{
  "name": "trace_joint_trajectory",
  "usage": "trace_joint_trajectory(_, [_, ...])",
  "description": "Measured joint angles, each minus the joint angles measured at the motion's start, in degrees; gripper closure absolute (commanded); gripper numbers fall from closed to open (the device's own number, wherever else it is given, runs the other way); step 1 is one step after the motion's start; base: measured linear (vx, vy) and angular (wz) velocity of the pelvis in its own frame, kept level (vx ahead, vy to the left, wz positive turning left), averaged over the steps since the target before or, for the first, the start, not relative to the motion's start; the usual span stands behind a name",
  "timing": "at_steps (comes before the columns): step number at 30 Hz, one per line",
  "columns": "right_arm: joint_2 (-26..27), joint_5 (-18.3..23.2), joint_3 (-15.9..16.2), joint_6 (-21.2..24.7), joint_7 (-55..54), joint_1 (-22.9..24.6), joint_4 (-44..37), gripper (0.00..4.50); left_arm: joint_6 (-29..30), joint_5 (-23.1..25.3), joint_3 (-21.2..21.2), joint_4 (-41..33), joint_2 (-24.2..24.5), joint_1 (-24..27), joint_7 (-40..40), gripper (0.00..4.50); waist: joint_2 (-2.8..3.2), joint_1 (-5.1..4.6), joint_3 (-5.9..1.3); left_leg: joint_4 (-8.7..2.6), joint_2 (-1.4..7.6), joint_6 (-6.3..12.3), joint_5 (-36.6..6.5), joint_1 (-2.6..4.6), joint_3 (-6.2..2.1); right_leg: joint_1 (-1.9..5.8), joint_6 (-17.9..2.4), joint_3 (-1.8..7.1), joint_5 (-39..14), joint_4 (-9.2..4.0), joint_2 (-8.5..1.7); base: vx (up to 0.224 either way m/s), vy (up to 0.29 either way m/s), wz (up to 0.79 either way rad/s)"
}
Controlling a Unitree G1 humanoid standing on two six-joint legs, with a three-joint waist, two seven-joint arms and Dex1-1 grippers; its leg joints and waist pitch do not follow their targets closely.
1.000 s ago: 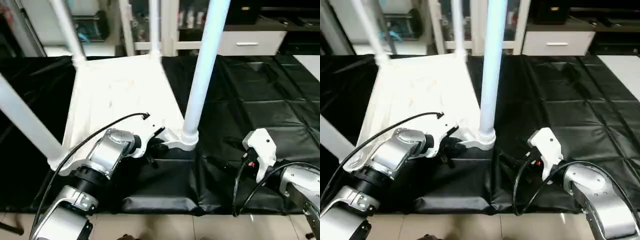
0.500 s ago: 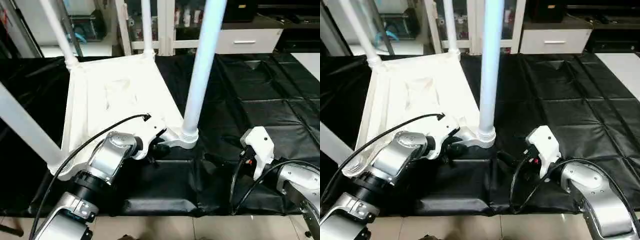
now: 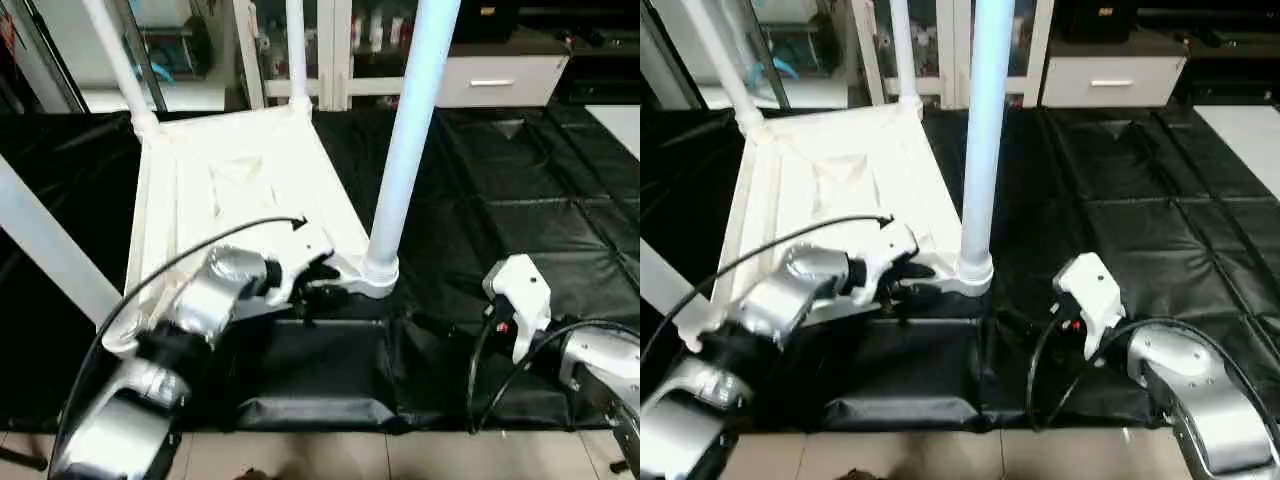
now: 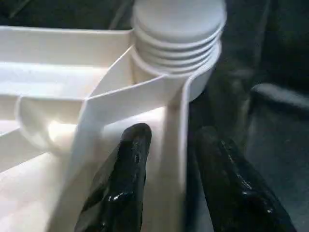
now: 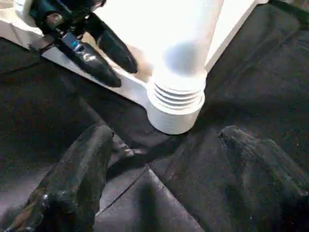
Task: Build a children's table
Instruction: Rotate table base
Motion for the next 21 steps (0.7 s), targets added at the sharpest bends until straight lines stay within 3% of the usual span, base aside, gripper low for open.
trace_joint_trajectory(1, [0.0, 0.0, 0.0, 0.0, 0.0, 0.0, 0.0, 0.68, -1.0, 0.0, 0.0, 1.3, 0.0, -0.4, -0.4, 2.69, 0.00, 0.02, 0.00, 0.00, 0.00, 0.05, 0.0, 0.00, 0.00, 0.00, 0.0, 0.00, 0.0, 0.00, 0.00, 0.000, 0.000, 0.00])
trace_joint_trajectory(2, [0.0, 0.0, 0.0, 0.0, 0.0, 0.0, 0.0, 0.68, -1.4, 0.0, 0.0, 1.9, 0.0, -0.5, -0.7, 2.97, 0.00, 0.03, 0.00, 0.00, 0.00, 0.26, 0.2, -0.01, 0.00, 0.00, 0.0, -0.01, 0.0, 0.00, 0.00, 0.000, 0.000, 0.00])
trace_joint_trajectory(6, [-0.1, 0.0, 0.0, 0.0, 0.3, 0.0, 0.0, 0.68, -3.4, 0.0, -0.4, 5.6, -0.1, -1.3, -3.5, 3.05, 0.03, 0.02, -0.01, 0.00, 0.00, 0.27, 0.2, 0.00, 0.00, 0.00, 0.0, -0.01, 0.0, 0.00, 0.00, 0.000, 0.000, 0.00])
trace_joint_trajectory(8, [-0.3, 0.0, 0.0, 0.0, 0.5, 0.2, 0.0, 0.68, -4.5, 0.0, -0.7, 7.4, -0.1, -2.2, -5.3, 3.44, 0.07, 0.03, -0.04, 0.00, 0.00, 0.26, 0.2, 0.03, 0.01, 0.02, 0.0, 0.01, 0.0, 0.01, 0.00, 0.000, 0.000, 0.00])
trace_joint_trajectory(10, [-0.5, 0.0, 0.0, 0.0, 0.5, 0.2, 0.0, 0.68, -4.9, 0.0, -0.7, 9.1, -0.2, -3.0, -6.7, 3.46, 0.07, 0.02, -0.04, 0.00, 0.00, 0.24, 0.1, 0.07, 0.01, 0.05, -0.1, 0.01, 0.0, 0.01, -0.01, 0.000, 0.000, 0.00])
trace_joint_trajectory(21, [0.1, 0.1, -0.2, 0.2, -0.3, 0.1, 0.0, 0.68, -5.8, 0.1, 0.4, 13.1, -1.2, -4.6, -6.1, 4.43, 0.20, 0.20, -0.13, 0.01, 0.00, 0.27, 0.2, 0.13, 0.02, 0.11, -0.1, 0.01, 0.1, 0.01, -0.01, 0.000, 0.000, 0.00])
